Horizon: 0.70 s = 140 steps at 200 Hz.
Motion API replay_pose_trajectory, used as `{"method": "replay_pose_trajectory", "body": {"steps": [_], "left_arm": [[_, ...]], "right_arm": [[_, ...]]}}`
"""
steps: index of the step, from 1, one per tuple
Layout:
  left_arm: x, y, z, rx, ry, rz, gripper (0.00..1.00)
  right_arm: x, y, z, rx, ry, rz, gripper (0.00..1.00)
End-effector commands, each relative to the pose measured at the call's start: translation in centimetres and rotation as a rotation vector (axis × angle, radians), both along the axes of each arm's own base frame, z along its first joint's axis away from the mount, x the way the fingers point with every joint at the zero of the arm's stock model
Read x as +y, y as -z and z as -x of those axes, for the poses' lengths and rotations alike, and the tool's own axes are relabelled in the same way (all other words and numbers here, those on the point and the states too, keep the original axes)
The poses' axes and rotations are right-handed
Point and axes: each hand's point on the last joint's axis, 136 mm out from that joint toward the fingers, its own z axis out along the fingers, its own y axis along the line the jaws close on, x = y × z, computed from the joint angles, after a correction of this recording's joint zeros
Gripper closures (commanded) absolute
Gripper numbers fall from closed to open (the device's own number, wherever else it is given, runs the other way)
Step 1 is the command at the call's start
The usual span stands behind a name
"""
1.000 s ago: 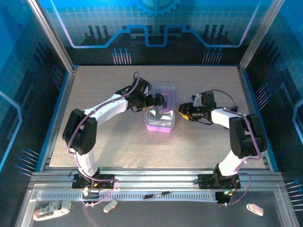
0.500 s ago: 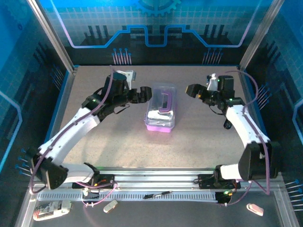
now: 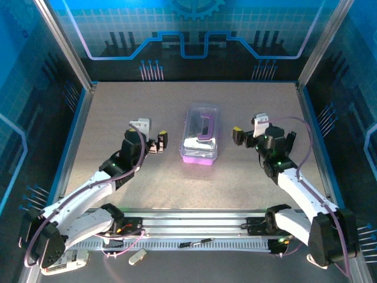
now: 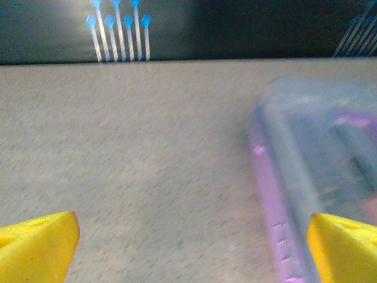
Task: Pack the tool kit
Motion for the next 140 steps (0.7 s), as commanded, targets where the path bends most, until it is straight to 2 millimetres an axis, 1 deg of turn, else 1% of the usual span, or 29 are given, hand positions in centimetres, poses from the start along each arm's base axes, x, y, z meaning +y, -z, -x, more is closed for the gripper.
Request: {"method": "replay_pose_trajectory", "body": {"steps": [1, 11, 23, 34, 42, 56, 65, 76, 84, 93, 109, 116, 129, 140], "left_arm": [[1.7, -0.3, -1.1, -0.138, -0.024, 0.007, 0.01], [1.6, 0.4, -1.2, -0.172, 0.02, -0.001, 0.01], [2.2, 1.4, -1.4, -0.196, 0.021, -0.038, 0.01], [3.2, 2.3, -1.8, -0.192, -0.013, -0.072, 0.01], [3.6, 2.5, -2.1, -0.188, -0.028, -0.096, 0.01], [3.6, 3.4, -2.6, -0.161, 0.011, -0.174, 0.01], [4.3, 4.2, -3.1, -0.146, -0.014, -0.203, 0.01], [5.7, 4.9, -3.6, -0.156, -0.076, -0.185, 0.01], [6.3, 5.3, -3.9, -0.169, -0.096, -0.172, 0.01], [6.8, 5.9, -4.1, -0.171, -0.114, -0.173, 0.01], [7.6, 7.0, -4.6, -0.167, -0.133, -0.17, 0.01], [7.6, 6.8, -4.8, -0.185, -0.131, -0.183, 0.01], [8.1, 7.1, -5.2, -0.19, -0.133, -0.178, 0.01], [8.9, 8.1, -5.6, -0.178, -0.142, -0.144, 0.01]], "right_arm": [[-1.0, -3.4, -1.0, -0.2, 0.032, 0.138, 0.0], [-1.2, -1.7, -0.9, -0.163, 0.027, 0.186, 0.0], [-1.5, 0.2, -0.9, -0.119, 0.02, 0.24, 0.0], [-2.0, 1.4, -1.1, -0.1, 0.036, 0.25, 0.0], [-1.9, 2.1, -1.2, -0.095, 0.024, 0.246, 0.0], [-1.5, 2.8, -1.4, -0.097, -0.017, 0.23, 0.0], [-1.3, 3.2, -1.6, -0.107, -0.041, 0.217, 0.0], [-1.4, 3.6, -1.9, -0.122, -0.036, 0.19, 0.0], [-1.7, 3.7, -2.1, -0.136, -0.017, 0.154, 0.0], [-1.9, 4.0, -2.2, -0.148, -0.007, 0.139, 0.0], [-2.1, 5.3, -2.4, -0.118, -0.007, 0.134, 0.0], [-2.2, 5.8, -2.4, -0.123, -0.008, 0.128, 0.0], [-2.7, 6.6, -2.4, -0.141, 0.013, 0.107, 0.0], [-3.1, 7.1, -2.3, -0.167, 0.033, 0.102, 0.0]]}}
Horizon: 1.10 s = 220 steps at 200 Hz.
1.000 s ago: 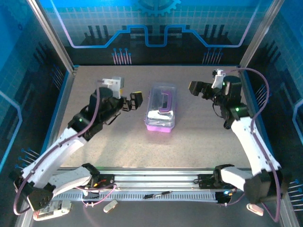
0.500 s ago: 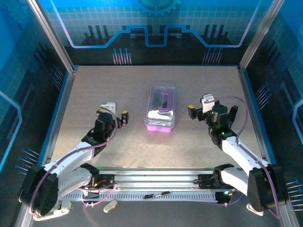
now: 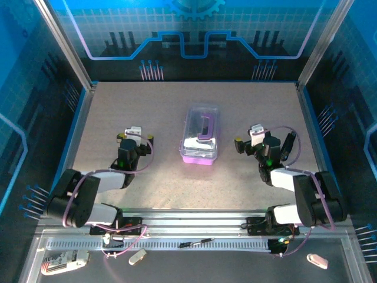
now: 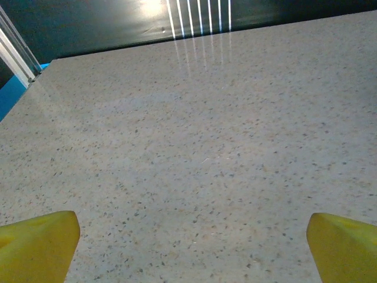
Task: Pack the tool kit
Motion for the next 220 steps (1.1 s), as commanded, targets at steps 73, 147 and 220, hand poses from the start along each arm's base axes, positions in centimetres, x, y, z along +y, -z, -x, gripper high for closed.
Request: {"method": "replay_pose_trajectory", "body": {"steps": [73, 147, 220], "left_arm": [[2.5, 0.9, -3.2, 0.002, 0.051, 0.222, 0.01], [2.6, 0.8, -3.3, 0.0, 0.05, 0.22, 0.01], [2.6, 0.8, -3.3, 0.001, 0.049, 0.22, 0.01]], "right_arm": [[-4.9, 0.1, -2.5, -0.053, 0.288, -0.062, 0.0], [-4.7, 0.4, -2.9, -0.029, 0.284, -0.048, 0.0], [-4.7, 0.3, -2.9, -0.028, 0.284, -0.046, 0.0]]}}
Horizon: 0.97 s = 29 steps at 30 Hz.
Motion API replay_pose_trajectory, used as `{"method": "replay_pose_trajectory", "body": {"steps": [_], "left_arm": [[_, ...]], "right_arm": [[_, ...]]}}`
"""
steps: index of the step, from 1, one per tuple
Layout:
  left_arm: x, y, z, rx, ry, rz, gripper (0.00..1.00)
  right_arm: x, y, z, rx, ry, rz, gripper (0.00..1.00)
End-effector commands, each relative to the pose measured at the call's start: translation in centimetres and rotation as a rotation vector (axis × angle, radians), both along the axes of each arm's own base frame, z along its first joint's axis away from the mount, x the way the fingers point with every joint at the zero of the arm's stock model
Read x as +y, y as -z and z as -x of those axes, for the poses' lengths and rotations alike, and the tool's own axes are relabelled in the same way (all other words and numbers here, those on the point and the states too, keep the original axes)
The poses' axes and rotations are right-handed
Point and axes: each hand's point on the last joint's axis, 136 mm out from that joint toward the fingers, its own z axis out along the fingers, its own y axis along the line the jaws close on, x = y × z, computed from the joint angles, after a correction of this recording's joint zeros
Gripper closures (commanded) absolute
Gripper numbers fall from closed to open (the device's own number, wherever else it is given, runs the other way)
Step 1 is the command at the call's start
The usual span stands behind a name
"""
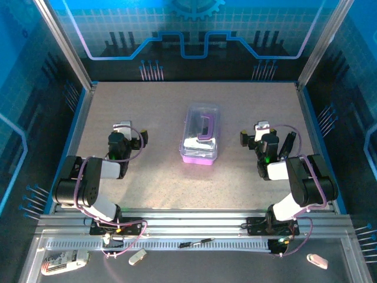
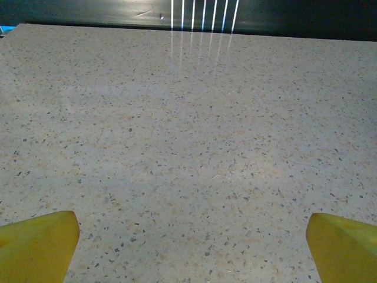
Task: Pack the tool kit
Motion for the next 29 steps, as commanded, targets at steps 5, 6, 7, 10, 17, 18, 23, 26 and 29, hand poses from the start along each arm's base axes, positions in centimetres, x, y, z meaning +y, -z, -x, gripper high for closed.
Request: {"method": "replay_pose_trajectory", "body": {"steps": [5, 6, 7, 10, 17, 18, 23, 26, 29], "left_arm": [[-0.13, -0.43, -0.28, -0.01, 0.013, 0.014, 0.01], [-0.13, -0.46, -0.32, -0.011, 0.013, 0.014, 0.01], [-0.13, -0.45, -0.32, -0.011, 0.013, 0.014, 0.01], [-0.12, -0.48, -0.31, -0.012, 0.012, 0.014, 0.01], [-0.21, -0.45, -0.31, -0.01, 0.016, 0.013, 0.01], [-0.2, -0.45, -0.31, -0.01, 0.015, 0.013, 0.01], [-0.56, -0.35, -0.37, -0.003, 0.038, 0.017, 0.01], [-0.52, -0.36, -0.36, -0.004, 0.036, 0.015, 0.01], [-0.5, -0.43, -0.33, -0.009, 0.036, 0.014, 0.01]], "right_arm": [[-0.77, -0.75, -0.22, -0.021, 0.035, -0.007, 0.0], [-0.79, -0.73, -0.22, -0.02, 0.036, -0.007, 0.0], [-0.74, -0.74, -0.23, -0.021, 0.034, -0.007, 0.0], [-0.76, -0.72, -0.19, -0.021, 0.035, -0.007, 0.0], [-0.1, -0.72, -0.31, -0.018, 0.009, 0.009, 0.0], [-0.09, -0.71, -0.29, -0.017, 0.009, 0.01, 0.0], [-0.08, -0.72, -0.28, -0.018, 0.009, 0.007, 0.0], [-0.11, -0.7, -0.29, -0.018, 0.009, 0.008, 0.0], [-0.1, -0.76, -0.31, -0.019, 0.009, 0.007, 0.0]]}}
